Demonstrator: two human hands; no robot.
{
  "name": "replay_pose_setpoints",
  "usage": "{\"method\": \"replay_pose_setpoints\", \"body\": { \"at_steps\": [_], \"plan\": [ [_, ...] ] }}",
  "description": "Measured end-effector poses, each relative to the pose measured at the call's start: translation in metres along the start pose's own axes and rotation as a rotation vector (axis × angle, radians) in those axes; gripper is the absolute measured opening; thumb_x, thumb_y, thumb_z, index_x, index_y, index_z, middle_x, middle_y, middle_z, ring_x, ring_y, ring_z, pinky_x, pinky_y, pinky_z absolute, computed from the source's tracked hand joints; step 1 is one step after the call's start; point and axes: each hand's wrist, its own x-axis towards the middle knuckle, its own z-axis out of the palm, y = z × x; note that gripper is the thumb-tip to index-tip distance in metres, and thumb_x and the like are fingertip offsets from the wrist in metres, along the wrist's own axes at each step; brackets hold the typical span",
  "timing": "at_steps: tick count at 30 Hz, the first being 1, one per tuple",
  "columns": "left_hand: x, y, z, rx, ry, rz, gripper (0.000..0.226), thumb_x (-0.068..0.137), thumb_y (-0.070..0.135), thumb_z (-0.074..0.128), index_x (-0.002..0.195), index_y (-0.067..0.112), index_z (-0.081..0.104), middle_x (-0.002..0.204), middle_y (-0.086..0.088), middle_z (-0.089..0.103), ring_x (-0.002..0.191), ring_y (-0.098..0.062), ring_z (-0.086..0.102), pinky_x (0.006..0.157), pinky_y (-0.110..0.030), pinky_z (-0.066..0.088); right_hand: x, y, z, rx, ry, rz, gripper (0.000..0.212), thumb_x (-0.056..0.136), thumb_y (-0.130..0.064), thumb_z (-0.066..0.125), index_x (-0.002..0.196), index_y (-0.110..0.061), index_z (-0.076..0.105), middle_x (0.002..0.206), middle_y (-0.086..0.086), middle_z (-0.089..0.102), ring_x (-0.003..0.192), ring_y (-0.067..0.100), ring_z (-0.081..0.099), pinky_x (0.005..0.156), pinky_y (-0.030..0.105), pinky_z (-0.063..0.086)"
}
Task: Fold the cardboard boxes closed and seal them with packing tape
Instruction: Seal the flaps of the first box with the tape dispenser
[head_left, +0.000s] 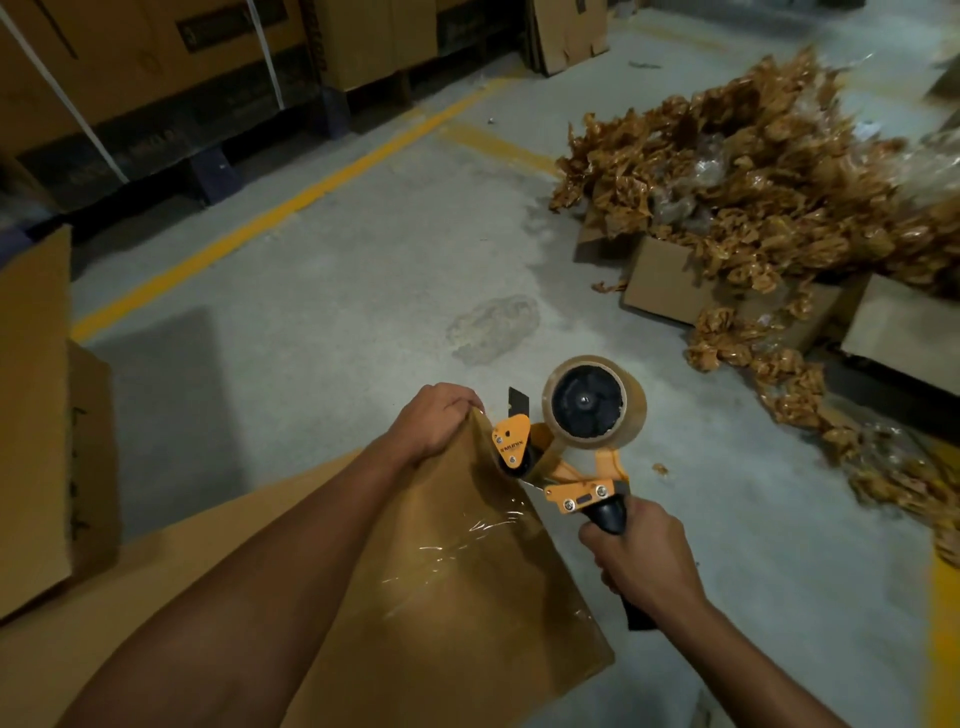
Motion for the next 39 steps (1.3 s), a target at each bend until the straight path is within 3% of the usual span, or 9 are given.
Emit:
{"method": "replay_pose_setpoints", "body": {
  "at_steps": [6, 11, 17, 20, 23, 26, 31, 35, 39],
  "plan": [
    [-0.002, 0.004, -0.003, -0.033, -0.023, 0.002, 0.04, 0.087, 0.032, 0.03, 0.088, 0.031, 0.07, 0.109, -0.002, 0.071, 0.102, -0.02, 0.061, 0.095, -0.041, 0.049, -0.023, 0.016, -0.008, -0.063, 0.008, 0.036, 0.014, 0.077, -0.022, 0.07, 0.074, -0.015, 0.059, 0.059, 0.004, 0.065, 0.046, 0.018, 0.063, 0.051, 0.041, 0.056],
    [0.001, 0.003, -0.002, -0.048, -0.016, -0.015, 0.038, 0.1, 0.017, 0.037, 0.091, 0.028, 0.072, 0.111, -0.003, 0.071, 0.106, -0.021, 0.06, 0.096, -0.038, 0.048, -0.036, 0.025, -0.015, -0.076, 0.008, 0.064, 0.014, 0.078, -0.021, 0.07, 0.074, -0.015, 0.059, 0.058, 0.003, 0.065, 0.045, 0.016, 0.063, 0.052, 0.04, 0.056],
    [0.004, 0.021, -0.008, 0.17, -0.123, 0.072, 0.037, 0.102, 0.026, 0.042, 0.13, 0.016, 0.065, 0.138, -0.004, 0.06, 0.129, -0.023, 0.051, 0.108, -0.038, 0.038, -0.035, 0.03, -0.016, -0.115, 0.018, 0.072, 0.015, 0.074, -0.032, 0.069, 0.074, -0.021, 0.059, 0.064, 0.001, 0.065, 0.055, 0.019, 0.065, 0.056, 0.044, 0.058],
    [0.001, 0.042, -0.005, 0.279, -0.069, 0.257, 0.031, 0.1, 0.033, 0.053, 0.118, 0.017, 0.072, 0.122, -0.001, 0.07, 0.11, -0.018, 0.062, 0.098, -0.038, 0.046, -0.035, 0.031, -0.015, -0.113, 0.014, 0.07, 0.015, 0.075, -0.03, 0.07, 0.075, -0.02, 0.059, 0.064, 0.002, 0.065, 0.056, 0.02, 0.065, 0.058, 0.044, 0.058],
    [-0.012, 0.04, 0.008, 0.303, -0.158, 0.378, 0.026, 0.098, 0.03, 0.057, 0.104, 0.015, 0.077, 0.098, 0.0, 0.076, 0.079, -0.011, 0.063, 0.093, -0.039, 0.049, -0.035, 0.03, -0.015, -0.118, 0.021, 0.063, 0.015, 0.076, -0.03, 0.07, 0.075, -0.02, 0.059, 0.064, 0.002, 0.065, 0.056, 0.02, 0.065, 0.058, 0.044, 0.058],
    [-0.023, 0.01, 0.013, 0.442, -0.171, 0.555, 0.032, 0.101, 0.036, 0.047, 0.112, 0.021, 0.073, 0.11, 0.005, 0.069, 0.107, -0.01, 0.059, 0.12, -0.044, 0.021, -0.033, 0.029, -0.016, -0.125, 0.023, 0.054, 0.015, 0.075, -0.03, 0.07, 0.074, -0.02, 0.059, 0.064, 0.001, 0.065, 0.056, 0.02, 0.066, 0.057, 0.044, 0.058],
    [-0.027, 0.004, 0.008, 0.7, -0.194, 0.672, 0.056, 0.1, 0.049, 0.019, 0.131, 0.025, 0.06, 0.124, 0.001, 0.059, 0.13, -0.02, 0.045, 0.115, -0.039, 0.015, -0.028, 0.027, -0.017, -0.122, 0.006, 0.07, 0.013, 0.076, -0.03, 0.07, 0.078, -0.02, 0.061, 0.066, 0.001, 0.066, 0.055, 0.019, 0.066, 0.057, 0.043, 0.059],
    [-0.031, 0.021, 0.01, 0.764, -0.285, 0.648, 0.04, 0.103, 0.026, 0.041, 0.14, 0.02, 0.053, 0.147, -0.002, 0.048, 0.148, -0.023, 0.026, 0.122, -0.044, 0.008, -0.028, 0.025, -0.019, -0.128, -0.002, 0.076, 0.013, 0.076, -0.029, 0.07, 0.08, -0.02, 0.061, 0.069, 0.002, 0.066, 0.058, 0.021, 0.067, 0.059, 0.044, 0.06],
    [-0.038, 0.02, 0.019, 0.573, -0.272, 0.621, 0.039, 0.097, 0.009, 0.047, 0.134, 0.012, 0.06, 0.139, -0.007, 0.056, 0.144, -0.025, 0.035, 0.122, -0.037, 0.006, -0.031, 0.022, -0.02, -0.114, -0.019, 0.081, 0.014, 0.076, -0.029, 0.071, 0.08, -0.019, 0.062, 0.07, 0.004, 0.067, 0.061, 0.022, 0.067, 0.06, 0.045, 0.06]
  ]
}}
